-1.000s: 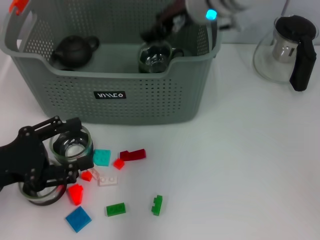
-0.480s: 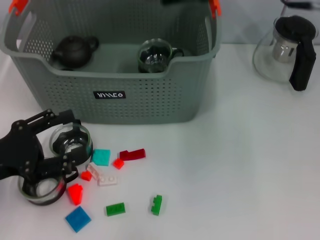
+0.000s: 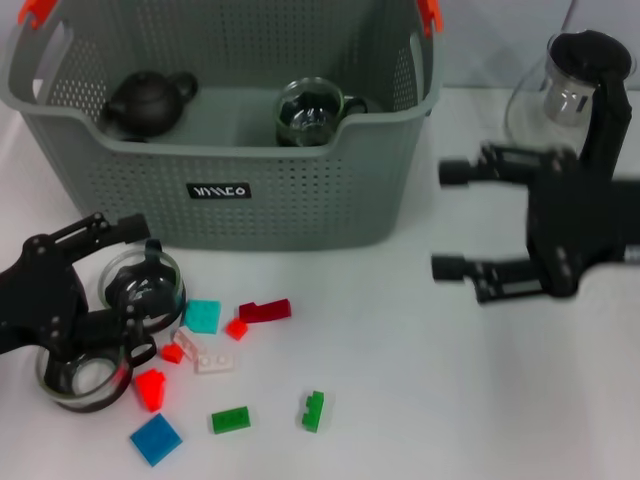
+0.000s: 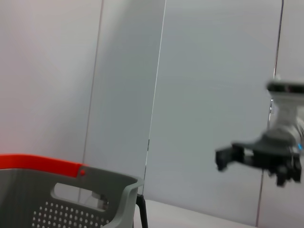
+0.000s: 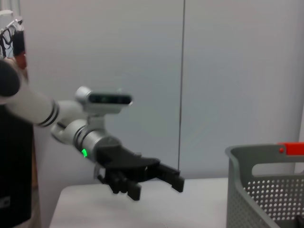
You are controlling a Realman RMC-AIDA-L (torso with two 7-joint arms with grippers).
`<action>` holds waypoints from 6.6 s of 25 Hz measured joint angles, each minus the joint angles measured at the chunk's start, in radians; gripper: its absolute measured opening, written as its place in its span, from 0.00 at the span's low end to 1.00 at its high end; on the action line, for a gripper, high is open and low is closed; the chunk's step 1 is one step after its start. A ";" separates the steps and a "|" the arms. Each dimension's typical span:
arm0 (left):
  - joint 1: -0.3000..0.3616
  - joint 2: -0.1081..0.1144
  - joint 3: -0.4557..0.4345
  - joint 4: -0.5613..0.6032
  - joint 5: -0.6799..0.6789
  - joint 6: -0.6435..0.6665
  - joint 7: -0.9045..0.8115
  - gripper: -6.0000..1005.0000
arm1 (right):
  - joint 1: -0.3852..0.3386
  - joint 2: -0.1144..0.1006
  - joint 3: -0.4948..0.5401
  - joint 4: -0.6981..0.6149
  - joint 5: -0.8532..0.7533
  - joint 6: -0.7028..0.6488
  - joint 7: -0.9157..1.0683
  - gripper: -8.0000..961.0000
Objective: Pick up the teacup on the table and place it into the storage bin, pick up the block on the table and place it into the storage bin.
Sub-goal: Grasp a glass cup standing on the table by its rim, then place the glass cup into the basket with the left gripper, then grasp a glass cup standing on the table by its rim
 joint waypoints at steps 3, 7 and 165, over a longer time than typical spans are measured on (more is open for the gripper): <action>-0.002 -0.001 0.002 0.000 0.000 -0.005 0.000 0.86 | -0.026 -0.002 0.032 0.216 0.041 0.010 -0.199 0.95; -0.011 -0.001 0.008 0.002 0.006 -0.007 -0.001 0.86 | -0.013 -0.004 0.098 0.497 0.044 0.038 -0.462 0.95; -0.796 -0.055 0.899 0.199 0.795 -0.865 -1.366 0.12 | 0.085 -0.008 0.070 0.748 0.000 0.171 -0.494 0.95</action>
